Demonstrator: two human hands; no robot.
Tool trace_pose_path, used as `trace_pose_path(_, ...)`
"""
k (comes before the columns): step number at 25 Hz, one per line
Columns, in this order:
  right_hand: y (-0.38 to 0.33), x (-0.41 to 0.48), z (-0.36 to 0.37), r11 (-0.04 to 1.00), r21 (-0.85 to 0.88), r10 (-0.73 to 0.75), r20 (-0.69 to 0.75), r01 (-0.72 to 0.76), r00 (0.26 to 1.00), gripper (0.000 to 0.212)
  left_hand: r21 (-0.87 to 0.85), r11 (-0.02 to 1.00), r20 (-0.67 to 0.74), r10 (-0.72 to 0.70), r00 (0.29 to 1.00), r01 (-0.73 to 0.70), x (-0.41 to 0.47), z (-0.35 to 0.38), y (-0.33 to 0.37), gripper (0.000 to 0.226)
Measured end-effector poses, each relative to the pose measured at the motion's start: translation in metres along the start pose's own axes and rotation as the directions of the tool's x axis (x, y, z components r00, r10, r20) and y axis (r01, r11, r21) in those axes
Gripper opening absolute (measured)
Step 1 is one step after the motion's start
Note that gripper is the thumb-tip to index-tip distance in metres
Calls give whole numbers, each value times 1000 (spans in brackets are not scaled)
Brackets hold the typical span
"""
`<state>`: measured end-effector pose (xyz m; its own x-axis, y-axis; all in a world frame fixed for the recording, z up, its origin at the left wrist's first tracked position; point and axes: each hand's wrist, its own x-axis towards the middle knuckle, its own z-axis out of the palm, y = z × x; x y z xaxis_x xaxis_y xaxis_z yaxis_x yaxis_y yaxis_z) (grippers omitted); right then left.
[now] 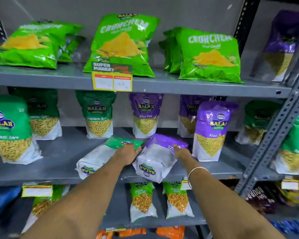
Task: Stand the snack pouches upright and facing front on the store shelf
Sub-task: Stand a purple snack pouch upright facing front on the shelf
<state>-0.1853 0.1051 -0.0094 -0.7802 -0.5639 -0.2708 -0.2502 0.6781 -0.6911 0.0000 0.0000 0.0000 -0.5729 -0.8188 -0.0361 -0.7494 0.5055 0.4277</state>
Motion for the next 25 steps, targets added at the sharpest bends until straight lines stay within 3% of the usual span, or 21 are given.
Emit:
trace_pose_path(1,4,7,1,998,65,-28,125,20,992,51,-64,995,45,-69,997,72,12,6,8,56)
trace_pose_path(3,13,20,0,930,345,23,284,-124,959,40,-180,955,176,-206,962,238,32,14,14,63)
trace_pose_path(4,13,23,1,890,394,73,377,-231,923,30,-244,919,271,-243,932,310,40,16,13,67)
trace_pose_path(6,17,35,0,847,420,80,505,-325,859,30,-422,776,467,-257,846,468,54,26,12,67)
trace_pose_path(8,18,41,-4,861,385,62,570,-333,819,29,-505,691,550,-205,810,518,58,34,12,50)
trace_pose_path(12,23,56,-1,789,457,20,650,-411,760,34,-482,725,573,-164,803,491,62,32,16,44)
trace_pose_path(14,21,55,-1,789,464,-7,662,-403,749,26,-469,716,626,-145,766,518,62,26,18,31)
trace_pose_path(16,20,54,-3,836,424,-15,652,-348,758,34,-449,724,642,-147,753,524,57,20,19,22)
trace_pose_path(18,13,50,-12,855,407,-18,644,-322,765,42,-471,726,623,-129,772,501,52,14,21,29)
trace_pose_path(22,-9,41,-23,883,424,-65,534,-200,843,21,-533,717,576,-81,813,449,48,3,26,30)
trace_pose_path(23,-13,42,-23,899,417,-89,476,-136,875,21,-536,729,554,-76,829,425,49,1,26,39)
trace_pose_path(25,-21,46,-22,901,431,-207,347,41,915,48,-540,763,473,-74,878,355,54,1,23,71)
